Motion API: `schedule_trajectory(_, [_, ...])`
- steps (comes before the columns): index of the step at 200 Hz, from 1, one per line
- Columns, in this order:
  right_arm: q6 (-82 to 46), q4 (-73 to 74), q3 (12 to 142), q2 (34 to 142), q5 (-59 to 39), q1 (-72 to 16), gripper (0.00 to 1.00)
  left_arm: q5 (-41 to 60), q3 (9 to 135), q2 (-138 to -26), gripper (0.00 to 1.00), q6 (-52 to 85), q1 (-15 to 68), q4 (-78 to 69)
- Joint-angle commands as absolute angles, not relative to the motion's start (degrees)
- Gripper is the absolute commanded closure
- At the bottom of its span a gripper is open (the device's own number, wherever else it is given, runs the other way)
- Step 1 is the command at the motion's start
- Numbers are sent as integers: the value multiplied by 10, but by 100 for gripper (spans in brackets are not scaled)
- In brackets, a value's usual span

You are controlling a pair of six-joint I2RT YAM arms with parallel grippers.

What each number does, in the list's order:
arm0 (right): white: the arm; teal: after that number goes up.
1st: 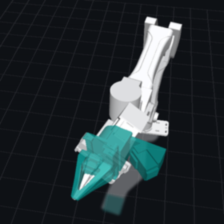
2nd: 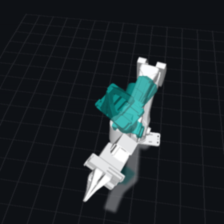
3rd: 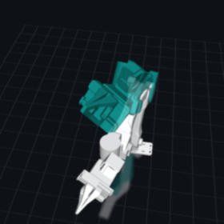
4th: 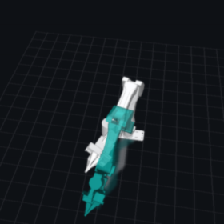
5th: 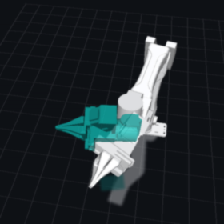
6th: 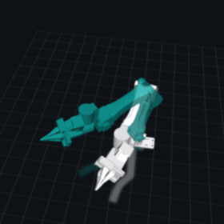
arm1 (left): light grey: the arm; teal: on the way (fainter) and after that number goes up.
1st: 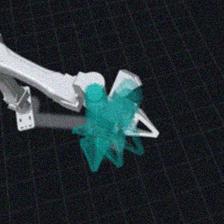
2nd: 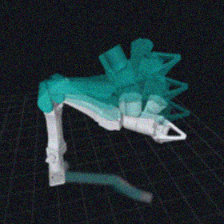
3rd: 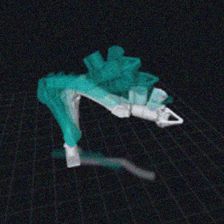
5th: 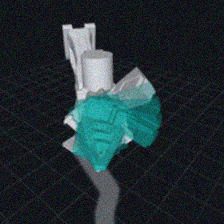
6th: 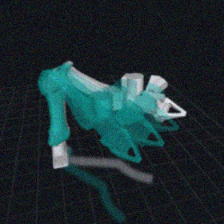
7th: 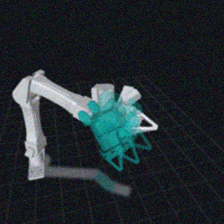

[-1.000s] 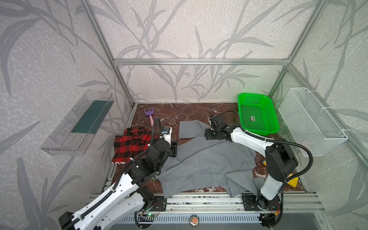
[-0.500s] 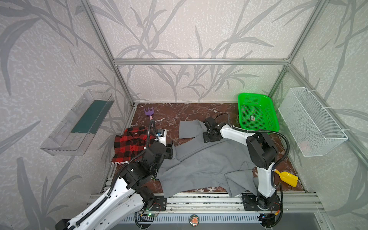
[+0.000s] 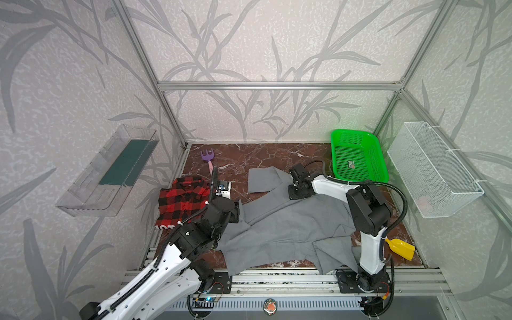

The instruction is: Fold and stack the long sleeve shirts

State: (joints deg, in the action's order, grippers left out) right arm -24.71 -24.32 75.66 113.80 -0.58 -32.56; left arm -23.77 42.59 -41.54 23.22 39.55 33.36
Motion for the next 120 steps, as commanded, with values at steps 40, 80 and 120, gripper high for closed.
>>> schedule_trajectory(40, [-222,-256,757,1022,-3,-296,100,-227,444,-417,50,256,379,372])
schedule_trajectory(80, [-191,-323,825,1064,44,-286,32,-222,444,-415,50,251,372,376])
schedule_trajectory(120, [-163,-398,903,1150,54,-268,15,-214,442,-408,51,247,369,379])
